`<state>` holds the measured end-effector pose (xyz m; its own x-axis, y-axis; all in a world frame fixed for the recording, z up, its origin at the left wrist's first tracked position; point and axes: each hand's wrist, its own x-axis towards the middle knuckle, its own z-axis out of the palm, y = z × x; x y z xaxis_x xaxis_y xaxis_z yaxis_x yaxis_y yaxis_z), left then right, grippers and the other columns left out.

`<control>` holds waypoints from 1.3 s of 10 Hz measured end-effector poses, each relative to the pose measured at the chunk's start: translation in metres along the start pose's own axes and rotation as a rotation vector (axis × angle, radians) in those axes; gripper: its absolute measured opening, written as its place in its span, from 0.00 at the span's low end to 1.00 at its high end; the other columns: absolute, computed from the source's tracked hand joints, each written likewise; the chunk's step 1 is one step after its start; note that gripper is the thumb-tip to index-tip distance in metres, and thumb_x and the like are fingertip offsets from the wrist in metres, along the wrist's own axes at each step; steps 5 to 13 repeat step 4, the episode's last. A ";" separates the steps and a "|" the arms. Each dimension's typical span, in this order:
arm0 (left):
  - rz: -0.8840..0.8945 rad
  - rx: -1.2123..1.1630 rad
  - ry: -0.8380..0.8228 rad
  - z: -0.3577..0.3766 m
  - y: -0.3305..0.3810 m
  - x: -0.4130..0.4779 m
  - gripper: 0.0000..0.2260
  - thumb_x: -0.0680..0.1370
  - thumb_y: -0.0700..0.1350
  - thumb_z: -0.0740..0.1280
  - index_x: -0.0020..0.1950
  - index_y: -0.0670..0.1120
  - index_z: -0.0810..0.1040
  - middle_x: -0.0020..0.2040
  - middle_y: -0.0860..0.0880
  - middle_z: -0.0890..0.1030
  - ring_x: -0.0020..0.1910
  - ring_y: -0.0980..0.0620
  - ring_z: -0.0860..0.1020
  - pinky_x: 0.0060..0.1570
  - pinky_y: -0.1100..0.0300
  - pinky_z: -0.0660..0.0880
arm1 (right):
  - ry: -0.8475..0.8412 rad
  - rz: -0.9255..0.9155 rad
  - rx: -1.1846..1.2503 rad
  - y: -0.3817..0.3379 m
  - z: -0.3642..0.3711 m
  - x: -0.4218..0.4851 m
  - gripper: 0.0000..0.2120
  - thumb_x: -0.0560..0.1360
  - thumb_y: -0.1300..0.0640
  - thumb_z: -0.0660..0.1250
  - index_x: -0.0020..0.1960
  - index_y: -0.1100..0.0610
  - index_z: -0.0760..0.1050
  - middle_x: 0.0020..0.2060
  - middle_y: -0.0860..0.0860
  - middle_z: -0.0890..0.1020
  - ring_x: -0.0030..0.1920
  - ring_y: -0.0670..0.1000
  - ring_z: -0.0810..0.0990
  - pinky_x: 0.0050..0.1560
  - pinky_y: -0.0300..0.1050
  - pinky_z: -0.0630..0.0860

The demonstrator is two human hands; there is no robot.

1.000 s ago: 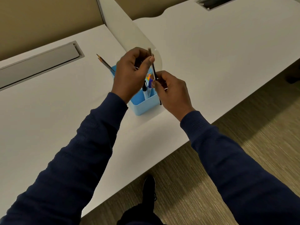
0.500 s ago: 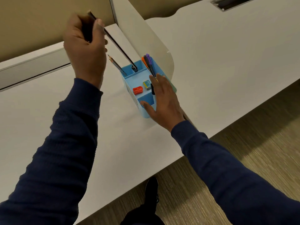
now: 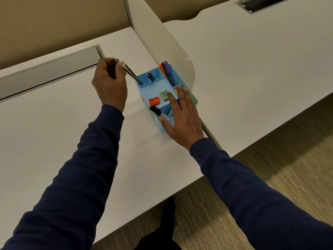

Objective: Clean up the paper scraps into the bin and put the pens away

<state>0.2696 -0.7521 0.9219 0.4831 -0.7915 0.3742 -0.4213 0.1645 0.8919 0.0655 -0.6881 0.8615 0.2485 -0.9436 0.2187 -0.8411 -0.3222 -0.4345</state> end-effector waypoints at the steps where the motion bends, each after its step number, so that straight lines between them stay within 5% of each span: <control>1: -0.063 0.010 -0.024 0.005 -0.013 -0.003 0.03 0.81 0.43 0.66 0.53 0.45 0.77 0.47 0.45 0.82 0.47 0.44 0.83 0.49 0.47 0.82 | -0.006 0.007 0.006 0.001 0.001 -0.001 0.36 0.80 0.40 0.60 0.81 0.53 0.53 0.81 0.58 0.52 0.81 0.58 0.49 0.78 0.58 0.59; 4: -0.224 0.077 -0.131 0.012 -0.020 -0.011 0.09 0.81 0.46 0.66 0.58 0.45 0.79 0.50 0.50 0.82 0.49 0.48 0.83 0.52 0.47 0.82 | -0.020 0.023 0.000 0.000 -0.006 -0.001 0.37 0.80 0.40 0.61 0.82 0.52 0.52 0.82 0.57 0.50 0.82 0.58 0.48 0.78 0.59 0.60; 13: -0.224 0.077 -0.131 0.012 -0.020 -0.011 0.09 0.81 0.46 0.66 0.58 0.45 0.79 0.50 0.50 0.82 0.49 0.48 0.83 0.52 0.47 0.82 | -0.020 0.023 0.000 0.000 -0.006 -0.001 0.37 0.80 0.40 0.61 0.82 0.52 0.52 0.82 0.57 0.50 0.82 0.58 0.48 0.78 0.59 0.60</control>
